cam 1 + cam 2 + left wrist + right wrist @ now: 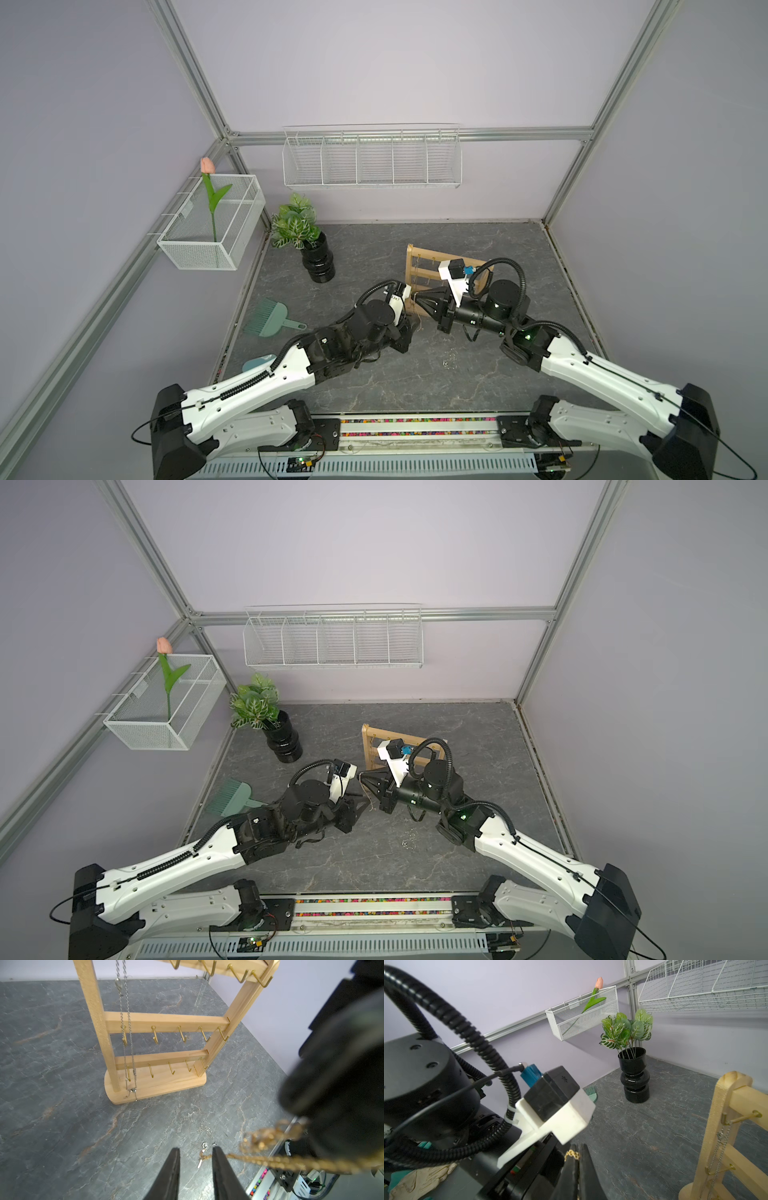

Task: Hang the necklace on the jewelry display stand
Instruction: Pick up the necklace from the center of the board.

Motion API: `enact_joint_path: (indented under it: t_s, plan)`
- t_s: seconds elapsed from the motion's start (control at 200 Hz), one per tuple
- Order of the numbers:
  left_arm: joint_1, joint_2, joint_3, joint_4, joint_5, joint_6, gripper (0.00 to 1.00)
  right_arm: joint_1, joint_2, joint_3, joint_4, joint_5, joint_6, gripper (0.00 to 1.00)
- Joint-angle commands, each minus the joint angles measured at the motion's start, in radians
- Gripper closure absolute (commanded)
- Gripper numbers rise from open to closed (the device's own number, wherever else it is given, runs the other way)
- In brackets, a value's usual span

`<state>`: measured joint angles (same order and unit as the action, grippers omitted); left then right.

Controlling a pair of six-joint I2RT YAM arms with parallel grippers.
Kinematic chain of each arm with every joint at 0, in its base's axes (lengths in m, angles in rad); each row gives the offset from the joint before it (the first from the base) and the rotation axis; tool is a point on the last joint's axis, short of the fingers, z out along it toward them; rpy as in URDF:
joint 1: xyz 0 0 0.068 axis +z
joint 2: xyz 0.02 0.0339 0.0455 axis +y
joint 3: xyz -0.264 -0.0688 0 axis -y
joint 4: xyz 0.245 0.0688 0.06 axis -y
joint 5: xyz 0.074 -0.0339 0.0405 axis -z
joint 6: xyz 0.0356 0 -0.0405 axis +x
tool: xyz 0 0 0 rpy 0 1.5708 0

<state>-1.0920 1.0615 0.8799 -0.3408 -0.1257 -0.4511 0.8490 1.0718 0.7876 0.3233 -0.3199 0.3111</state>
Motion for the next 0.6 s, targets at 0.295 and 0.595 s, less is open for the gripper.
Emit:
enact_joint_path:
  t_s: [0.295,0.595]
  plan:
    - [0.003,-0.043,-0.042,0.035,0.014,0.003,0.88,-0.002,-0.007,0.016,0.062,-0.012,0.021,0.93]
    - [0.003,-0.082,-0.052,-0.015,-0.016,0.030,0.86,-0.010,-0.015,0.016,0.057,-0.015,0.025,0.93]
